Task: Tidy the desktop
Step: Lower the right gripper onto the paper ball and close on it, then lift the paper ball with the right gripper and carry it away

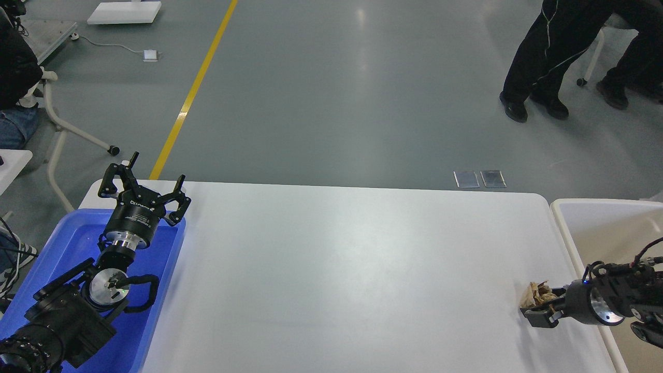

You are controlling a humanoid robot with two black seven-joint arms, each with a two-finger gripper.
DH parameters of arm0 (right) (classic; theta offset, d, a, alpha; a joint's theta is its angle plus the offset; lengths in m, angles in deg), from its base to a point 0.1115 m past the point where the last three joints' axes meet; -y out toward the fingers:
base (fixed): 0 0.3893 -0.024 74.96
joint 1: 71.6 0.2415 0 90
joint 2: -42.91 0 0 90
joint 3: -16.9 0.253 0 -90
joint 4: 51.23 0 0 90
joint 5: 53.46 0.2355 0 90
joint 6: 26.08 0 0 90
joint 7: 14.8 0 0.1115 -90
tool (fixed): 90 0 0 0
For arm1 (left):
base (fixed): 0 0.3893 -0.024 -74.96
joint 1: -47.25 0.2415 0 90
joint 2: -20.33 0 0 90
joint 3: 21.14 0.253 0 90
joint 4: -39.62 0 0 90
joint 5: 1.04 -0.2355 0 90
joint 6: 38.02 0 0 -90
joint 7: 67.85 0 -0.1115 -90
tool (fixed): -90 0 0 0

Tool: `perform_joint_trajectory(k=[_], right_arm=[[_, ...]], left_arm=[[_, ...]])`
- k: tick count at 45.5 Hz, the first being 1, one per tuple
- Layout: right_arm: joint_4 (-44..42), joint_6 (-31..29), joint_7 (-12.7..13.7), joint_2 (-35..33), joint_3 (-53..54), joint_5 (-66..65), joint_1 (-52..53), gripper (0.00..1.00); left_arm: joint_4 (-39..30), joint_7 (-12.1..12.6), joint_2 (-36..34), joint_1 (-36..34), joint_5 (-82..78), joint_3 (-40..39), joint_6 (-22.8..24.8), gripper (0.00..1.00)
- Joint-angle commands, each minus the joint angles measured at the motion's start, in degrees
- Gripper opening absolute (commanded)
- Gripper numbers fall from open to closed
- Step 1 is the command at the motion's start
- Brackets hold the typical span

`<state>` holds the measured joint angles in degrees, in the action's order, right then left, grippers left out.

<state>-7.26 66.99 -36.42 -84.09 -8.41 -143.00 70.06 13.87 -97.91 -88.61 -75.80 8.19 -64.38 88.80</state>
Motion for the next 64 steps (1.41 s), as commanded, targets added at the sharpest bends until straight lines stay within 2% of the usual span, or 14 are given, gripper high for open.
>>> perform_joint_trajectory(k=[1,9,21,29,37,40,45,48,56,64], right_arm=[[-1.1,1.8,0.0,0.6,-0.2,0.2,-0.4,0.41],[-1.3,1.2,0.0,0.3,-0.2,0.3,-0.8,0.00],[-0.8,0.1,-0.2,-1.3,2.5,7.3,1.3,0.00],[0.5,0.1,-3.2,-4.2,9.7,9.7,2.5,0.00],[4.9,0.0,-5.9,-9.0,11.5,15.3,6.7,0.00],[5.8,-0.1,-7.7,-10.5,11.4,20.0,8.8,0.00],[6.0,-1.2,-13.7,-12.7,11.6,26.5,11.7,0.00],[6.0,-3.1,-15.6,-14.1,11.7,30.4,13.6,0.00],[5.6,-10.2,-16.0,-17.0,12.7,37.9,18.6,0.00],[3.9,-13.1,-15.5,-18.9,19.7,38.9,19.0,0.00]], left_arm=[[0.0,0.0,0.0,0.0,0.0,0.0,0.0,1.00],[0.0,0.0,0.0,0.0,0.0,0.0,0.0,1.00],[0.0,0.0,0.0,0.0,0.0,0.0,0.0,1.00],[0.0,0.0,0.0,0.0,0.0,0.0,0.0,1.00],[0.0,0.0,0.0,0.0,0.0,0.0,0.0,1.00],[0.0,0.0,0.0,0.0,0.0,0.0,0.0,1.00],[0.0,0.0,0.0,0.0,0.0,0.0,0.0,1.00],[0.0,0.0,0.0,0.0,0.0,0.0,0.0,1.00],[0.0,0.0,0.0,0.0,0.0,0.0,0.0,1.00],[0.0,0.0,0.0,0.0,0.0,0.0,0.1,1.00]])
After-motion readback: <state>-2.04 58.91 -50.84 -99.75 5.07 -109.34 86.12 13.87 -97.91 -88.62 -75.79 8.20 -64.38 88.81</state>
